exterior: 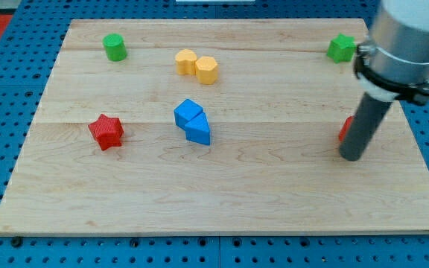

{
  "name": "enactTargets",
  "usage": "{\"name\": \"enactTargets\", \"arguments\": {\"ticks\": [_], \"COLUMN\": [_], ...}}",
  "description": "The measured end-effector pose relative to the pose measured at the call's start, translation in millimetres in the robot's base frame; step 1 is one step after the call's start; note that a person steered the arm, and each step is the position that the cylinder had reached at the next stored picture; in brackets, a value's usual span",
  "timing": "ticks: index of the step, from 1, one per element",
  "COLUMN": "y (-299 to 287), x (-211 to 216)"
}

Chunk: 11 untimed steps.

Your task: Place the red circle to the bottom right of the blue triangle

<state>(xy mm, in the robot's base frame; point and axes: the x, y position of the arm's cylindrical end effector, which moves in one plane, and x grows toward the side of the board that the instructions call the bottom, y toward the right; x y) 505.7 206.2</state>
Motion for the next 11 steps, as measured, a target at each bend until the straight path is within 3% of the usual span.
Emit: {"name": "enactTargets", "arguments": {"ticks": [2,4,5,6,7,8,9,10,11], "y": [25,125,75,-2,-59,-73,-27,-24,-97], "x": [-53,-76,-97,-72,-21,-16,-38,-59,-38]}}
